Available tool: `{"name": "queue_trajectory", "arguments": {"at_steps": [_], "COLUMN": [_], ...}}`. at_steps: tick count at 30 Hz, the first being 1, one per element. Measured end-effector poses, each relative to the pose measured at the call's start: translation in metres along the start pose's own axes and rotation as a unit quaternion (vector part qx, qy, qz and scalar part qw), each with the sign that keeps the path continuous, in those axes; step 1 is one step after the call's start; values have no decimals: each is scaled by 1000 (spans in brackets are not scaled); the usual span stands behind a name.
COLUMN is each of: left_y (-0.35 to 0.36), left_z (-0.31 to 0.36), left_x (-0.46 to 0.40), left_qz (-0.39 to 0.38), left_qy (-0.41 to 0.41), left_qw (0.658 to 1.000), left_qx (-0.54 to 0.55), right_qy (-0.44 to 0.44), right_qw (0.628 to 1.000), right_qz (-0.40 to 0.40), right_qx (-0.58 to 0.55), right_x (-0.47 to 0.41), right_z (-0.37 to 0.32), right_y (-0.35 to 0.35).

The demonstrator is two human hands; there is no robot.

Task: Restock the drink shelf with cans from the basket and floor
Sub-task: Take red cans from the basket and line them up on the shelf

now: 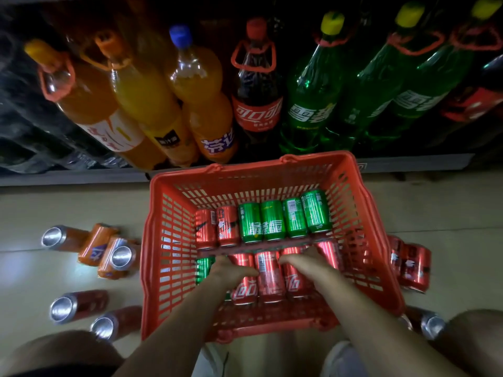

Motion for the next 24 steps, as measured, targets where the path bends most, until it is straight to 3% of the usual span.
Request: {"name": "queue_trajectory", "arguments": {"at_steps": [7, 12, 18, 24], "left_y": [-4, -3, 24, 40], "left_z": [34, 55, 66, 57], "left_x": [61, 87, 97, 92], "left_qz": [-10, -36, -120, -142], "left_qy": [7, 50, 31, 14], "left_qw": [999, 998, 979, 960], "left_qx": [-48, 4, 165, 241], "right_qy": [-24, -62, -100, -39], "right_qw": [994, 996, 984, 952], "right_qz": [51, 42, -73, -178], "right_qx": [95, 38, -126, -247], "right_x": [40, 58, 65, 70], "right_z": [-19, -28, -35, -30], "right_y": [-14, -29, -15, 8]}}
Point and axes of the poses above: each hand's wrist, its own x-axis away from the middle knuckle, its own y-axis out of the palm, z = x × y, the point moved 7 cm from there along -x, towards the middle knuckle, and after that the axes turned 7 degrees about x, right-handed, at the moved point
